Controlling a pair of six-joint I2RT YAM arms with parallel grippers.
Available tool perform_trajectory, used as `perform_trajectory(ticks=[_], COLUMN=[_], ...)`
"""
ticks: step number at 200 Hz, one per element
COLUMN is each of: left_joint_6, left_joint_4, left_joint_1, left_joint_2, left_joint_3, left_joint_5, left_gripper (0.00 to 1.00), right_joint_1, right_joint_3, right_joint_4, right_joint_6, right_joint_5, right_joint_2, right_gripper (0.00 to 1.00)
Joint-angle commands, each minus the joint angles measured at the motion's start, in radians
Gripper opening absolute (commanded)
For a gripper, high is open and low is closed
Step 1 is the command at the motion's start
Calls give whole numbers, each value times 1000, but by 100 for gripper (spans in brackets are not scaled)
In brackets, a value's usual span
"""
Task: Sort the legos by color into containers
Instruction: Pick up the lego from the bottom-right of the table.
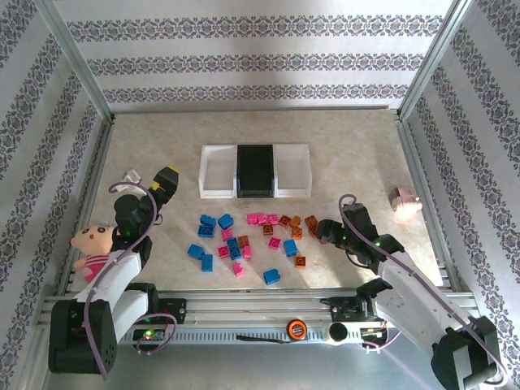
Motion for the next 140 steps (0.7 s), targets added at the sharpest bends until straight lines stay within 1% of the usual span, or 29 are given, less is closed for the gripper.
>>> perform_trajectory(ticks=[1, 19, 28, 37, 54, 71, 82, 104, 126, 140], left_joint_6=[-30, -59, -87, -106, -128, -92, -92, -93, -49, -26], left_joint_4=[-29, -3, 27, 59, 68, 60, 35, 39, -1, -58], left_joint_1=[11, 11, 11, 11, 12, 13, 14, 15, 17, 17], left_joint_2=[-33, -29, -20, -7, 18, 46, 55, 61, 62, 54], left_joint_3=[-10, -24, -37, -45, -39, -12, 0, 3, 35, 57], left_joint_5=[-22, -30, -36, -36, -23, 36, 44, 60, 107, 116], left_gripper=[99, 99, 99, 99, 99, 99, 99, 99, 99, 99], right_joint_1=[16, 29, 37, 48, 63, 69, 69, 69, 69, 71], right_joint_3=[1, 27, 41, 55, 73, 87, 94, 106, 112, 113], right_joint_4=[-1, 12, 11, 10, 12, 11, 13, 9, 7, 0], right_joint_6=[-26, -48, -59, -64, -71, -79, -82, -79, -67, -62], right_joint_5=[6, -9, -11, -9, -7, 2, 3, 5, 9, 20], right_joint_2=[74, 145, 173, 192, 217, 234, 244, 272, 297, 307], right_gripper=[72, 69, 66, 64, 61, 60, 60, 59, 59, 56])
